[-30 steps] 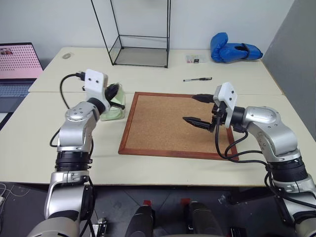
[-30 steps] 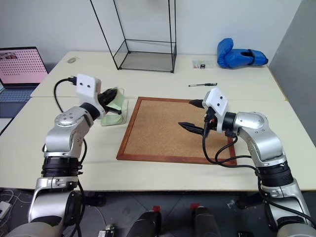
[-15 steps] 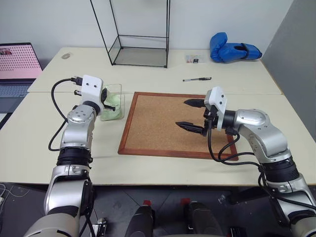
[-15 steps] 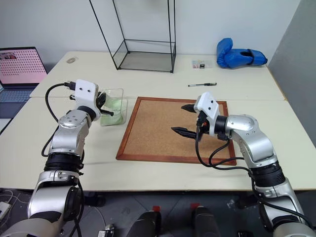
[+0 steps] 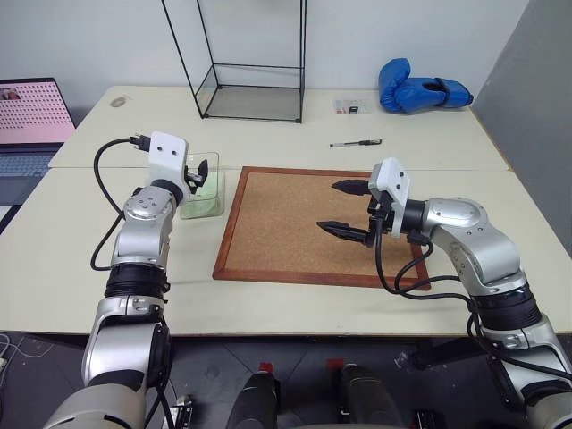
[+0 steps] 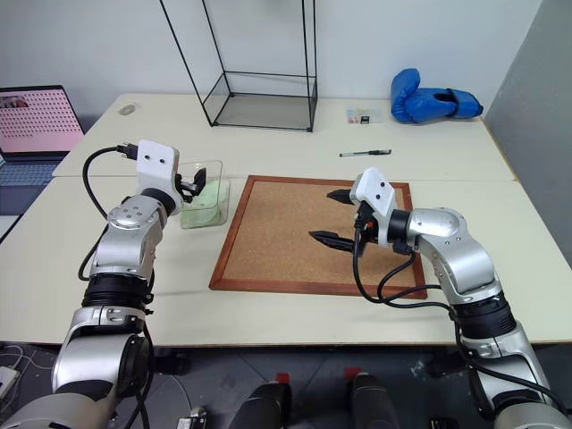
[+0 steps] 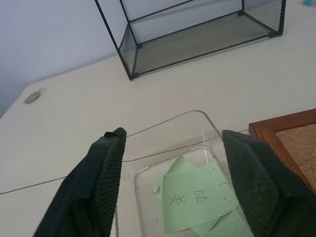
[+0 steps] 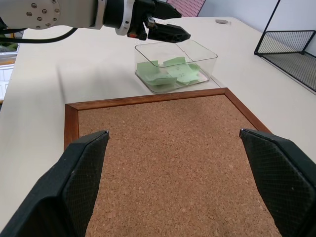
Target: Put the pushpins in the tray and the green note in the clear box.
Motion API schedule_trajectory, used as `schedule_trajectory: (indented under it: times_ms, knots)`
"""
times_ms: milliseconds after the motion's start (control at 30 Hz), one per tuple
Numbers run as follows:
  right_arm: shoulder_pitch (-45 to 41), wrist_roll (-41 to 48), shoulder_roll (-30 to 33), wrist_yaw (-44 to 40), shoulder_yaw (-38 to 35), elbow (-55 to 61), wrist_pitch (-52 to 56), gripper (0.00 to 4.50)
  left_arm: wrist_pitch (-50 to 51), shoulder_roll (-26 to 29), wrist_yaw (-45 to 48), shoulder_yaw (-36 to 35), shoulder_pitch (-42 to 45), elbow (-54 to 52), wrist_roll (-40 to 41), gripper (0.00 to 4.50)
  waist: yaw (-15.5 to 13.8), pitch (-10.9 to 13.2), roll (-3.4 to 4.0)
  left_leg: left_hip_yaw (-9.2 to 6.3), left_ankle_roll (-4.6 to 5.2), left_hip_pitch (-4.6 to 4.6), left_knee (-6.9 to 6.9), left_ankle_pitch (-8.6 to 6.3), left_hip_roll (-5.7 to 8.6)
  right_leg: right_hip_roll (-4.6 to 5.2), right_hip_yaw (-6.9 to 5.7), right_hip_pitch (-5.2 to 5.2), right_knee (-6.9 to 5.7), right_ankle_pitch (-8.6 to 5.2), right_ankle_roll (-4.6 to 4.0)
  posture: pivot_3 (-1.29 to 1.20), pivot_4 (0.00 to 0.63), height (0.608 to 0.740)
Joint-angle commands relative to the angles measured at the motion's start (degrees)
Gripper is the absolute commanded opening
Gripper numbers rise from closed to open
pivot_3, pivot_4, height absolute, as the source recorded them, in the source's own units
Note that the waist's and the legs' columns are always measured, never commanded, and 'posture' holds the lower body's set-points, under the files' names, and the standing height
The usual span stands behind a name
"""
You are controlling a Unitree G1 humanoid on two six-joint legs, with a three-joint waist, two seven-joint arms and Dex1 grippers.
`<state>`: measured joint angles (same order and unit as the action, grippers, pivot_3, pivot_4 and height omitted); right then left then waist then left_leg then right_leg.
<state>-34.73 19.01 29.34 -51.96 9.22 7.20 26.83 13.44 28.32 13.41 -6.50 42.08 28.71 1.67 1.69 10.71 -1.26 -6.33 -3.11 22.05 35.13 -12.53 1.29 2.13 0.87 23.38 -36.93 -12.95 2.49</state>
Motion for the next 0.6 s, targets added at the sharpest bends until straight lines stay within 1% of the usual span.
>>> schedule_trajectory:
  times_ms: [33,133,200,267,367,467,600]
  knots:
    - [0.6,0.3,0.8,1.4,-2.7,2.6,-0.1,4.5,2.2,-0.8,4.0,0.3,-0.9,-8.5,2.6,3.99,0.0,0.0,0.0,0.0,0.0,0.0,0.0,0.0,0.0,0.0,0.0,0.0,0.0,0.0,0.0,0.0,0.15,0.74]
    - [3.4,0.6,1.7,2.4,-4.4,4.0,-0.1,4.5,3.5,-2.2,7.1,0.7,-3.1,-15.4,5.2,3.99,-0.3,0.0,0.0,-0.02,0.0,0.04,0.0,0.0,0.01,0.01,-0.01,0.0,0.01,0.0,0.0,0.0,0.15,0.74]
    - [7.7,0.9,1.8,4.5,-6.5,5.3,-0.3,4.5,4.0,-2.7,10.7,2.3,-7.4,-23.2,6.9,3.99,-0.2,0.0,-0.01,0.0,0.0,0.07,0.0,0.0,0.04,0.07,0.02,0.0,0.04,0.0,0.0,0.0,0.15,0.74]
    - [11.8,0.4,1.0,7.3,-8.6,6.1,-1.6,4.5,4.1,-2.9,13.6,4.1,-11.7,-28.5,7.8,3.99,-0.1,0.0,0.0,0.04,-0.02,0.06,-0.01,-0.01,0.02,0.08,0.06,0.0,0.05,0.0,-0.01,0.0,0.15,0.74]
    - [16.6,-0.6,-0.3,10.4,-10.8,6.2,-4.9,4.5,5.0,-3.0,17.1,6.0,-16.3,-32.8,9.5,3.99,0.0,0.0,0.0,0.08,-0.03,0.04,-0.02,-0.02,0.0,0.07,0.09,0.04,0.03,-0.01,-0.02,0.0,0.15,0.74]
    - [20.4,-1.4,0.0,10.9,-11.3,6.4,-7.0,4.5,6.7,-2.6,20.7,7.7,-19.6,-35.3,11.1,3.99,0.2,0.0,0.01,0.12,-0.02,-0.02,-0.01,-0.02,-0.04,0.01,0.11,0.04,-0.07,-0.01,-0.03,0.0,0.15,0.74]
    - [21.9,-1.7,0.2,11.1,-11.3,6.6,-8.0,4.5,6.2,-2.0,24.0,8.1,-22.1,-36.3,12.4,3.99,0.2,0.0,0.01,0.13,-0.01,-0.17,0.0,-0.01,-0.07,-0.05,0.1,-0.09,-0.06,-0.02,-0.05,0.0,0.15,0.74]
